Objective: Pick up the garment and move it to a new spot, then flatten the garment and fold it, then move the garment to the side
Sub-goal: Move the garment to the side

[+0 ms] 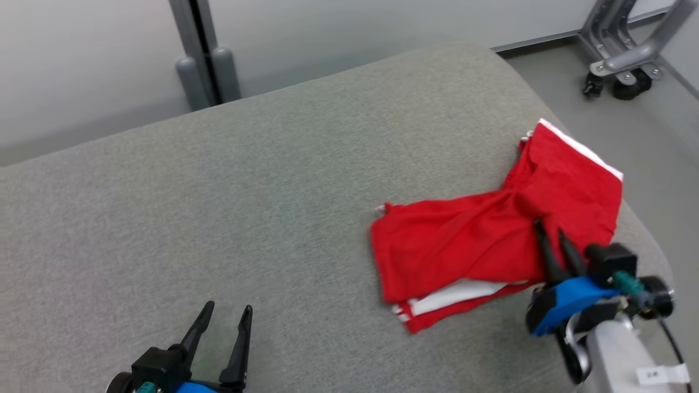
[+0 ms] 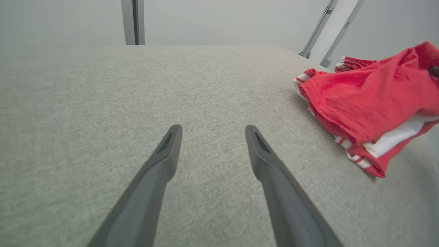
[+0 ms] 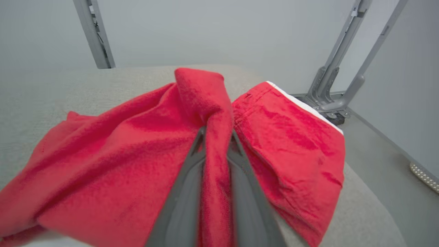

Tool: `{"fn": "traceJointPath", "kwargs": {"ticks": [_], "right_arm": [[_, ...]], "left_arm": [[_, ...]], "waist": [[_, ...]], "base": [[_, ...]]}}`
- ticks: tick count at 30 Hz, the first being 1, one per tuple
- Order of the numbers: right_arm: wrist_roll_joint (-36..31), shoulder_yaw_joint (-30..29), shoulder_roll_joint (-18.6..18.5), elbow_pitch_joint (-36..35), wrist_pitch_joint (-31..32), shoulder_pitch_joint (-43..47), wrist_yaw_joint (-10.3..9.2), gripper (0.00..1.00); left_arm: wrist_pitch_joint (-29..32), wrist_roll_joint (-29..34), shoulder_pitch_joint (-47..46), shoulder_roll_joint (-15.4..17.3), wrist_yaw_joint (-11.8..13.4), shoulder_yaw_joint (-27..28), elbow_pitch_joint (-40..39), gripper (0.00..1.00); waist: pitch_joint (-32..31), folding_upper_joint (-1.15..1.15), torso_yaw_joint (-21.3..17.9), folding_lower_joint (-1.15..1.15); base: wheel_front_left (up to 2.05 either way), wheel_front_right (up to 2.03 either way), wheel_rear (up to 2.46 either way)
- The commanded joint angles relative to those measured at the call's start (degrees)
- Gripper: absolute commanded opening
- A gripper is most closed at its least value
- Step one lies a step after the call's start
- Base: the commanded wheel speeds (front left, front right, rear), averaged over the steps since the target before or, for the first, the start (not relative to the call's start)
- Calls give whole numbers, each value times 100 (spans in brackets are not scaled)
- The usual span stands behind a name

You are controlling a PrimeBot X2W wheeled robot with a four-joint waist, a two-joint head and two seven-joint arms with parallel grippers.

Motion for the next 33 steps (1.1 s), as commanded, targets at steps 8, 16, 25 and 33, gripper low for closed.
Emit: {"fn": "traceJointPath", "kwargs": {"ticks": [8, 16, 25, 33], "right_arm": [[-1723, -1681, -49, -949, 742, -493, -2, 0], [-2593, -2760, -40, -2427, 1629, -218, -2, 0], [-2331, -3486, -17, -2975, 1613, -543, -2, 100], [-1127, -2218, -15, -2249, 765, -454, -1, 100]], "left_arm": [[-24, -124, -81, 209, 10, 2, -94, 100], [-24, -258, -180, 451, 10, -9, -168, 100], [-24, -378, -310, 694, 10, -35, -210, 100], [-24, -371, -340, 618, 10, 189, -95, 100]], "waist": [[291, 0, 482, 0], [562, 0, 772, 0], [803, 0, 921, 0], [670, 0, 1034, 0]], "base": [[0, 0, 0], [0, 0, 0], [0, 0, 0], [0, 0, 0]]}}
